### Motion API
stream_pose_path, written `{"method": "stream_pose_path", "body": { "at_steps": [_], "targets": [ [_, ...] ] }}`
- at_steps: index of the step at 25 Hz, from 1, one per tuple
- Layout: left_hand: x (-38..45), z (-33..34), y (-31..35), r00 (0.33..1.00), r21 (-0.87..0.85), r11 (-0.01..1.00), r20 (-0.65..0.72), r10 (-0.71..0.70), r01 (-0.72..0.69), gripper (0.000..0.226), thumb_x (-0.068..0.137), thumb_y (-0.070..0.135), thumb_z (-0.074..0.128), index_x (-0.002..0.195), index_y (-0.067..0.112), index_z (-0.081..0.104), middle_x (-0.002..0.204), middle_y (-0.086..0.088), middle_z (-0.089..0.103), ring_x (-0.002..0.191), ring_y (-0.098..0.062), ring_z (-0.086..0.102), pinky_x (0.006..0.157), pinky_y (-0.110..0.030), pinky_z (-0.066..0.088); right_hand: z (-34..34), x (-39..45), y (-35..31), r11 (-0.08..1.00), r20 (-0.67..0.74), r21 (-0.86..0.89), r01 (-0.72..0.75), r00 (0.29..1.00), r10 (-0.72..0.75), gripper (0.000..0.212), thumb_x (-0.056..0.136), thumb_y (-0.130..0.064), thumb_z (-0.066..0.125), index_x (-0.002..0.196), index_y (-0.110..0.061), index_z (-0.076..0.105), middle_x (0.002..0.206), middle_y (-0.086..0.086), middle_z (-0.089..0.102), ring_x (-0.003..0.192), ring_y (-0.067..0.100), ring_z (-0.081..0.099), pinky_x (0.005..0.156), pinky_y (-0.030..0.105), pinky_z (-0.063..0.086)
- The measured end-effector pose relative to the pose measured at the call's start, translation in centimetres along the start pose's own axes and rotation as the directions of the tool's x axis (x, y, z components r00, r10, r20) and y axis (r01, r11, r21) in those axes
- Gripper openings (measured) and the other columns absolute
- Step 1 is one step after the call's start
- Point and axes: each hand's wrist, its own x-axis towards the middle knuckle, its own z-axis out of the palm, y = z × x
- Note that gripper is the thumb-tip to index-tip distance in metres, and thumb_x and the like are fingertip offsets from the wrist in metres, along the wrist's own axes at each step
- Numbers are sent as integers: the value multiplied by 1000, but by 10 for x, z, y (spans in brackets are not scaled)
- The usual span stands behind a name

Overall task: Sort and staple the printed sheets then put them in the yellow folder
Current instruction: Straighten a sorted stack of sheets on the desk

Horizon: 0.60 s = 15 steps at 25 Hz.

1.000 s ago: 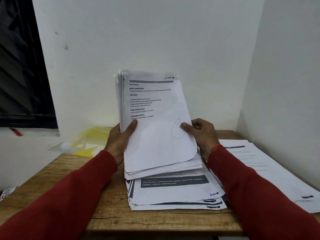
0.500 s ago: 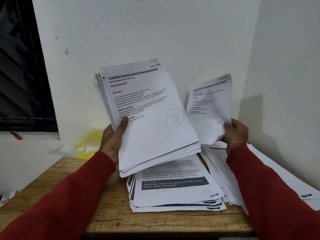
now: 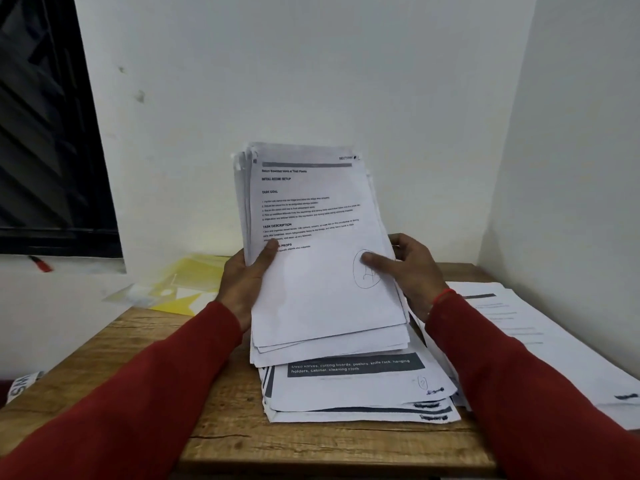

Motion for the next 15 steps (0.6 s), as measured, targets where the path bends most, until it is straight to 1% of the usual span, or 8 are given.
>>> {"method": "stream_pose_path", "body": {
  "at_steps": [3,5,7,9,10,11,13,15],
  "targets": [
    [0,0,1,998,2,1000,55,16,-17,20,94,26,65,110,16,69,108,-5,76,95,-19,73,84,-34,60,-8,10,7,998,-126,-63,-29,992,21,31,81,-27,77,86,1,67,78,9,68,70,20,61,71,35,51],
    [1,-1,3,998,-7,999,49,46,-45,17,93,22,66,108,15,70,105,-4,76,93,-19,72,82,-32,60,-22,19,8,998,-237,-40,-45,971,34,30,84,-28,72,77,0,66,69,4,60,63,16,54,64,28,45],
    [2,-2,7,997,-30,998,33,64,-63,14,94,20,65,105,15,70,98,-1,77,86,-15,72,76,-28,60,-49,27,7,1000,-459,13,-1,888,7,24,85,-20,68,68,-6,62,59,-1,52,56,15,48,57,24,42],
    [2,-5,12,998,-62,996,19,65,-63,12,94,20,65,104,16,70,94,1,77,81,-14,72,72,-28,61,-85,33,12,991,-658,-130,18,746,-100,20,82,-19,62,71,-2,61,61,2,43,62,18,42,60,27,37],
    [3,-6,14,998,-80,995,21,66,-64,14,94,20,64,106,16,69,97,0,77,83,-15,73,73,-28,61,-96,34,14,977,-707,-211,-17,693,-140,19,81,-19,60,74,-2,62,65,5,44,66,20,43,63,28,36],
    [3,-7,16,997,-97,993,28,73,-70,16,94,19,64,109,16,69,102,-1,77,87,-16,73,75,-29,61,-100,35,15,971,-716,-239,-30,680,-155,17,80,-20,59,75,-4,63,67,5,46,67,19,44,65,28,37],
    [2,-7,16,995,-119,989,43,91,-86,20,95,18,62,115,16,67,109,-2,75,94,-17,73,76,-29,60,-89,35,15,987,-626,-154,39,769,-128,14,79,-22,62,73,-10,62,66,-2,46,60,11,41,62,27,36],
    [1,-6,16,995,-135,988,51,84,-76,20,96,16,61,115,16,67,107,-1,76,93,-16,73,74,-28,60,-62,28,7,981,-385,-146,124,907,-172,8,87,-18,66,82,-12,67,66,-5,51,55,3,42,58,23,37]
  ]
}}
